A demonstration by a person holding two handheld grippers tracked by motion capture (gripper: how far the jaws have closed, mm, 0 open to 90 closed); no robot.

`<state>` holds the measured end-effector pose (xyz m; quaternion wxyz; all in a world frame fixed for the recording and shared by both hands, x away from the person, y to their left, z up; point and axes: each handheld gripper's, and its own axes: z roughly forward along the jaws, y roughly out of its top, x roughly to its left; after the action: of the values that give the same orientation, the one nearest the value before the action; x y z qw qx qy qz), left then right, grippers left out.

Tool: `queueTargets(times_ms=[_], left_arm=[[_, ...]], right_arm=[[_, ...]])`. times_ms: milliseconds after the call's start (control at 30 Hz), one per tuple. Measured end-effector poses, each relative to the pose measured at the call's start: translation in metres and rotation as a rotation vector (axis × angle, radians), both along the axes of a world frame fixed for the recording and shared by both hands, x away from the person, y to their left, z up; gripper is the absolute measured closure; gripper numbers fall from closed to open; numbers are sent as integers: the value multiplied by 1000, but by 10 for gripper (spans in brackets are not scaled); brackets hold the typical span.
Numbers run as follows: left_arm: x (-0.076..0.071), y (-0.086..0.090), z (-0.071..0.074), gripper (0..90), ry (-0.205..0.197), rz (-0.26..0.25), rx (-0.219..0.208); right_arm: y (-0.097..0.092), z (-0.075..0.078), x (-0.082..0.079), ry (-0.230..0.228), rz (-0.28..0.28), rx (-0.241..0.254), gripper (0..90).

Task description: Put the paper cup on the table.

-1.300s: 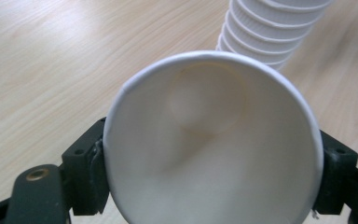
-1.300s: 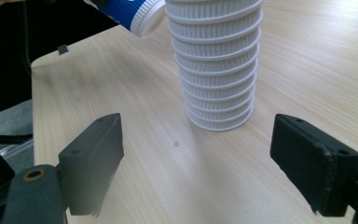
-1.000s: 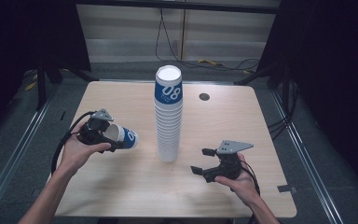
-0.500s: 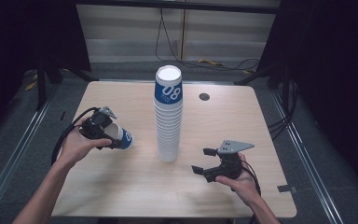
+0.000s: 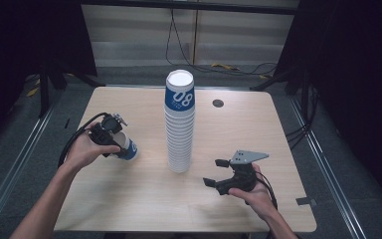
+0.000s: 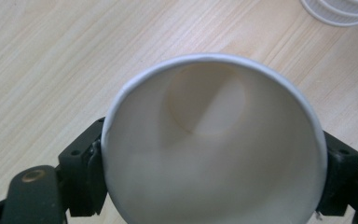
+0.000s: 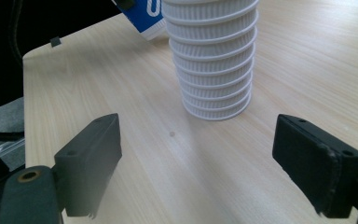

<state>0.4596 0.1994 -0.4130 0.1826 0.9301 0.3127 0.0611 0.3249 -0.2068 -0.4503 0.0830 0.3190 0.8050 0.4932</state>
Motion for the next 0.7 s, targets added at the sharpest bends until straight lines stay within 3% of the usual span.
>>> queueTargets(times_ms=[167, 300, 333, 400, 700], left_arm=[[3, -5, -4, 172, 25, -4, 40], [5, -8, -7, 169, 10, 9, 65], [5, -9, -8, 168, -12, 16, 83], [5, -13, -11, 166, -6, 5, 95], [13, -18, -12, 149, -4, 13, 83]], right_arm=[[3, -2, 1, 6, 14, -8, 166], [3, -3, 0, 9, 17, -10, 166], [3, -3, 1, 9, 15, -9, 166], [2, -3, 1, 6, 8, -9, 166], [1, -2, 0, -7, -4, -7, 167]])
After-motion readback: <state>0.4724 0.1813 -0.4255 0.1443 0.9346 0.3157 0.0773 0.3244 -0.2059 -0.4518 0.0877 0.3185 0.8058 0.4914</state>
